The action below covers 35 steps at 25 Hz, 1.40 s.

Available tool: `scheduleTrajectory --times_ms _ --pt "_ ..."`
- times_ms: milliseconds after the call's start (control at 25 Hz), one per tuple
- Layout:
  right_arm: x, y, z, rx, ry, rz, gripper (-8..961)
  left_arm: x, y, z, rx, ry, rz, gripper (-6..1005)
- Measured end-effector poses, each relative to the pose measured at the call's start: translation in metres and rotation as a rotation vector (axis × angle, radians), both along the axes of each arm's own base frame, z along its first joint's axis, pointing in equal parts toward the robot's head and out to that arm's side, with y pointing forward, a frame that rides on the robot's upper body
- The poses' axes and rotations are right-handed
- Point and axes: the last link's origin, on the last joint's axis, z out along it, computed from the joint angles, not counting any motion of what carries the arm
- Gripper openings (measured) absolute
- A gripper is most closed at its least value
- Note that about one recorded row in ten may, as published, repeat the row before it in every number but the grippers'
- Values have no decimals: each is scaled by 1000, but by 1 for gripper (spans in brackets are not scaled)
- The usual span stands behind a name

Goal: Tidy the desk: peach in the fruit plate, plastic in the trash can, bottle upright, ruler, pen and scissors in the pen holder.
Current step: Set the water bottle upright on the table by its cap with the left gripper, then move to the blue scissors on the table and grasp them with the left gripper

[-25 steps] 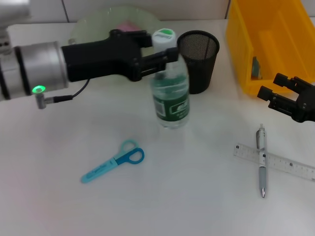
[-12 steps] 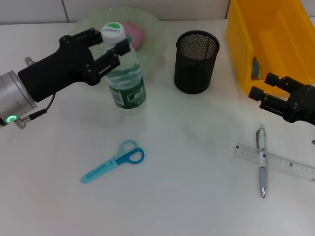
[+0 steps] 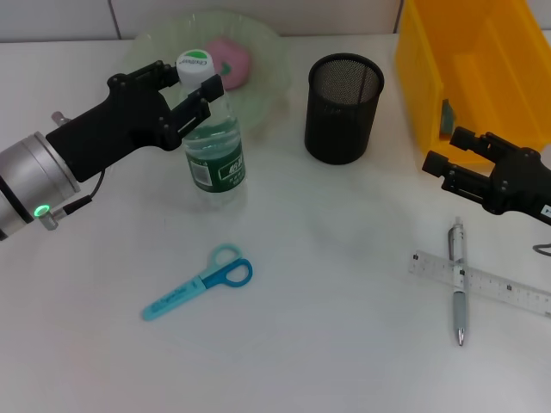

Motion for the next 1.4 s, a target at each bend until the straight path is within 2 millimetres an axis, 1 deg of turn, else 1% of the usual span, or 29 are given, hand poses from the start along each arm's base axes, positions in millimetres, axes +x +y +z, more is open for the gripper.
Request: scheduleTrajectory --times_ms 280,600,760,800,840,960,1000,1120,1160,1200,1280,1360,1400 --pt "-1 1 0 0 1 3 779 -4 -2 -7 0 18 15 440" --pt "-5 3 -2 -1 4 12 779 -5 -5 -6 0 4 8 576" --pt "-5 3 -2 -2 7 16 779 -2 -13 2 8 -46 -31 653" --pt "-5 3 -1 -2 7 17 779 -1 -20 10 7 -84 -65 679" --pt "-5 3 -1 -2 7 17 779 -1 -20 10 7 -84 -65 706" --pt "-5 3 1 -2 6 17 779 0 -33 28 -26 -137 -122 784" --pt "-5 3 3 -2 7 23 779 -3 -43 40 -67 -154 -148 784" --pt "-5 3 6 -3 9 30 779 -8 -54 48 -112 -153 -167 785" --pt "-5 4 9 -4 9 35 779 -11 -58 50 -142 -143 -169 785" --pt "-6 4 11 -8 7 42 779 -19 -68 51 -234 -108 -160 785" --pt "-8 6 19 -22 -9 65 779 -22 -70 50 -268 -90 -149 784" --pt "-12 8 28 -63 -42 98 779 -32 -80 43 -352 -33 -123 784" --pt "-18 9 36 -133 -85 132 779 -38 -86 35 -388 18 -125 784"
